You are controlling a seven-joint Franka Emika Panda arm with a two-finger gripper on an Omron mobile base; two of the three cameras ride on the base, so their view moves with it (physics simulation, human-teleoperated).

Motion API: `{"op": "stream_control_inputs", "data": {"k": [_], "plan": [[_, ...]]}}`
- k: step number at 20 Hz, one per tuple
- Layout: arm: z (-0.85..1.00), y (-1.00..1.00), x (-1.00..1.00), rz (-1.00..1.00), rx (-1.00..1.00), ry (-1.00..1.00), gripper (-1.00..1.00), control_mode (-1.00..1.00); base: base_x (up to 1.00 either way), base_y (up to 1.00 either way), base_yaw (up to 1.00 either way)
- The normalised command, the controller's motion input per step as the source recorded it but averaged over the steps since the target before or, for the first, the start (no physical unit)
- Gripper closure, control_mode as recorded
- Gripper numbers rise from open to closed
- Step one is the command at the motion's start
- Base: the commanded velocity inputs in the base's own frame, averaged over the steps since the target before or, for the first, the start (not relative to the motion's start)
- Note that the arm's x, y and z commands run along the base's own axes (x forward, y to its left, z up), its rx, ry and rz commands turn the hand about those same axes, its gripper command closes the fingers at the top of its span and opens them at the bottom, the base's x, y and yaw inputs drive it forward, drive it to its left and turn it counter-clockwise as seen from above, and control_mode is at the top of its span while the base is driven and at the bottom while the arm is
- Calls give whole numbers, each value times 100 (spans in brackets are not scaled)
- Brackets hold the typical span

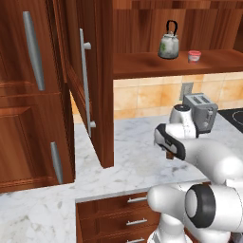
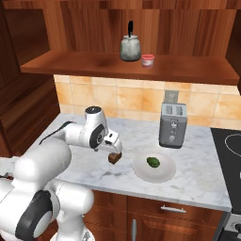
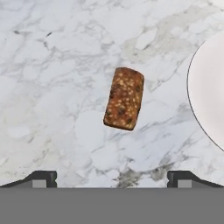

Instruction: Pick the avocado and bread from the counter and place them on the plate. Then pick the jam from the cabinet and place it next to the plate. Lastly close the cabinet door.

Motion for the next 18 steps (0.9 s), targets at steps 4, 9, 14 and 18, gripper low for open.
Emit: {"op": "stream_control_inputs", "data": {"k": [4,9,14,18], "plan": [[-22,3,30,-4,-9,0,-100,-100,0,0,0],[-16,-1,26,0,-3,3,-100,-100,0,0,0],[-15,-11,12,0,0,3,-100,-100,0,0,0],[-12,-19,12,0,0,1,-100,-100,0,0,0]]}}
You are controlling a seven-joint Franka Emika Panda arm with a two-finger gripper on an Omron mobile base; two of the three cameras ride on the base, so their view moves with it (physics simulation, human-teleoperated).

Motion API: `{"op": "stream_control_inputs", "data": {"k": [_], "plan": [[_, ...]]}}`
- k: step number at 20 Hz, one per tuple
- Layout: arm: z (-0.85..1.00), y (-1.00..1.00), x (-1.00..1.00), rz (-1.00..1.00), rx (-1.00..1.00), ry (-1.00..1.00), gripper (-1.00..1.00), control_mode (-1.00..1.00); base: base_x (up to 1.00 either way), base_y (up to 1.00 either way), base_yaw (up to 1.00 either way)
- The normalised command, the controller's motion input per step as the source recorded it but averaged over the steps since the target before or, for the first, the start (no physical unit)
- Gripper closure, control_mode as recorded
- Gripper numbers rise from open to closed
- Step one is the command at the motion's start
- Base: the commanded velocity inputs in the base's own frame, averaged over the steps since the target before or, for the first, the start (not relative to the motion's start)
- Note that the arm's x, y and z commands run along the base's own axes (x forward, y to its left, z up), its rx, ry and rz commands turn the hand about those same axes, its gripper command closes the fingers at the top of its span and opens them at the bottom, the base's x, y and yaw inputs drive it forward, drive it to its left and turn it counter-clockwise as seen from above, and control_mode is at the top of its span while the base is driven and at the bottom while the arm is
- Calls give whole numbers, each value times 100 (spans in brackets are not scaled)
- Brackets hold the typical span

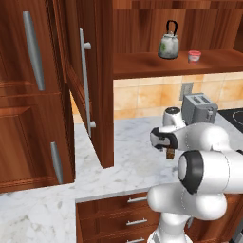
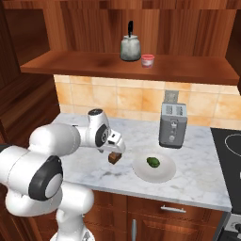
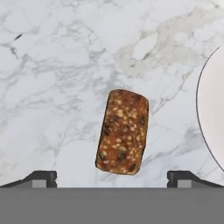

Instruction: Pick the avocado and bread from the counter and place them on the plate. Then pick the jam from the cabinet and place it next to the plate. Lastly close the cabinet door.

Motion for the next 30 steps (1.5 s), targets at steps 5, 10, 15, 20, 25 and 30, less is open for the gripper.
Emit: {"op": "stream_control_inputs", "data": {"k": [5,10,15,20,25,30], "plan": [[-14,-14,12,0,0,0,-100,-100,0,0,0],[-20,-2,11,0,0,0,-100,-100,0,0,0],[-22,1,5,-2,0,-2,-100,-100,0,0,0],[-11,0,5,0,0,-3,-100,-100,0,0,0],[-2,0,6,0,0,-1,100,-100,0,0,0],[0,-8,0,-2,0,0,100,-100,0,0,0]]}}
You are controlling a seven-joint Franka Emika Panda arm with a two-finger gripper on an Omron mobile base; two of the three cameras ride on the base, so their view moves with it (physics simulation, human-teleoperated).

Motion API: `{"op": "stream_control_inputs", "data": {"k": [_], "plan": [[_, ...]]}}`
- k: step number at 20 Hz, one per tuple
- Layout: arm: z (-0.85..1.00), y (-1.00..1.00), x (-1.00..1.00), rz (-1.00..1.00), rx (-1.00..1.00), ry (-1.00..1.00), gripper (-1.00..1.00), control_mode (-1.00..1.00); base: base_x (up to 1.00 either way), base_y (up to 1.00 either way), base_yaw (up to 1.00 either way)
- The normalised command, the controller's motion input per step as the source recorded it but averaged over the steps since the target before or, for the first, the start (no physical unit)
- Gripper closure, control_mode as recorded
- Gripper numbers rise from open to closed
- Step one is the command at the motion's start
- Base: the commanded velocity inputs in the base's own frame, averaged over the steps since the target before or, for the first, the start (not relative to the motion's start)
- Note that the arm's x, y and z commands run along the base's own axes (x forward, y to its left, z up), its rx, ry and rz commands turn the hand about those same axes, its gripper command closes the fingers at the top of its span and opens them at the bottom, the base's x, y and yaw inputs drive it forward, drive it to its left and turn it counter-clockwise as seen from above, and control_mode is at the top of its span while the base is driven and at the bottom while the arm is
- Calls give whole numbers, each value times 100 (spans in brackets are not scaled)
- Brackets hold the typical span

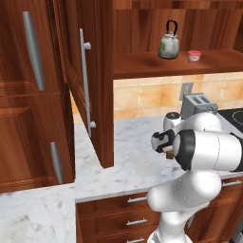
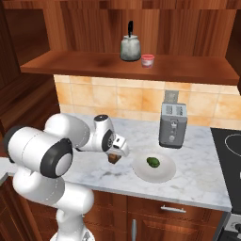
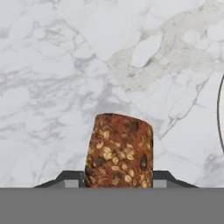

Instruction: Pick the avocado and bread from the counter and place them on the plate. Then pick the jam from the cabinet and place it next to the plate. Lastly close the cabinet door.

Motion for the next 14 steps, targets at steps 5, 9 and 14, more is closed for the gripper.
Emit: {"op": "stream_control_inputs", "data": {"k": [5,9,14], "plan": [[1,-13,-3,-2,0,0,100,-100,0,0,0],[16,-27,-21,0,0,1,100,-100,0,0,0],[19,-33,-30,0,0,0,100,-100,0,0,0]]}}
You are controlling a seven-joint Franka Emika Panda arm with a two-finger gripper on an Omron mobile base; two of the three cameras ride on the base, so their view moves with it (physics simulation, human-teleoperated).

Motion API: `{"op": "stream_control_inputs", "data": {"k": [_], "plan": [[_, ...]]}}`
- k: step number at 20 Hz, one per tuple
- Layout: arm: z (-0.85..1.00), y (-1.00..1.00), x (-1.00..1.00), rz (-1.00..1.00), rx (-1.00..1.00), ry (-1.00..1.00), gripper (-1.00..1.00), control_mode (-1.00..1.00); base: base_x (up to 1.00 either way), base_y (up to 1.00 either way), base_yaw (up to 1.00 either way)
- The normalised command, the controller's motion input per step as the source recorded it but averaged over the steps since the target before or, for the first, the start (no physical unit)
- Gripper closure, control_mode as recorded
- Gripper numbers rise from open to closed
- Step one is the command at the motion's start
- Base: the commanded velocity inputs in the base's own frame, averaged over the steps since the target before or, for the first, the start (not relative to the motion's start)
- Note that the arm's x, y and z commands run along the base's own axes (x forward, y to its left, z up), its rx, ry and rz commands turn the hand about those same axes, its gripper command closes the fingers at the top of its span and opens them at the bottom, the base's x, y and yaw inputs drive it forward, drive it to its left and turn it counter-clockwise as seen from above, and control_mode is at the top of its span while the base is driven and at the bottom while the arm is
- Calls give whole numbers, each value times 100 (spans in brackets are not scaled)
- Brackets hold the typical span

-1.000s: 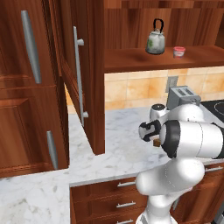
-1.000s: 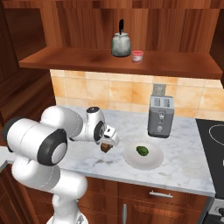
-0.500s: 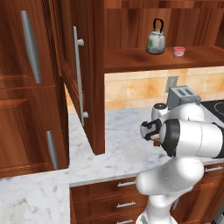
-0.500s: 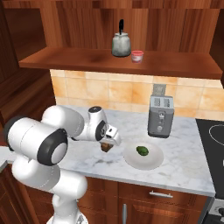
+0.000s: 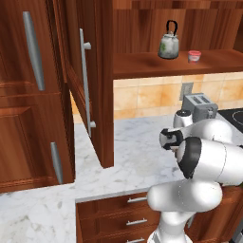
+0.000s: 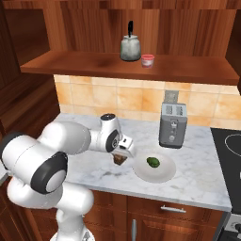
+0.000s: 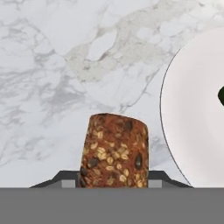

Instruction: Pick the avocado and bread from the counter and place them on the plate. Then pick the jam from the cabinet and place it next to the plate. Lastly close the cabinet door.

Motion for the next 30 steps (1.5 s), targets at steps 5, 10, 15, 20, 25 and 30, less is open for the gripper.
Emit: {"op": "stream_control_inputs", "data": {"k": [5,10,15,20,25,30], "plan": [[16,-41,-30,0,0,2,100,-100,0,0,0],[6,-44,-19,-8,0,8,100,-100,0,0,0],[0,-43,-11,-8,0,1,100,-100,0,0,0],[0,-42,-4,-7,0,0,100,-100,0,0,0],[-5,-36,-1,-17,0,0,100,-100,0,0,0],[-12,-29,6,-21,0,0,100,-100,0,0,0]]}}
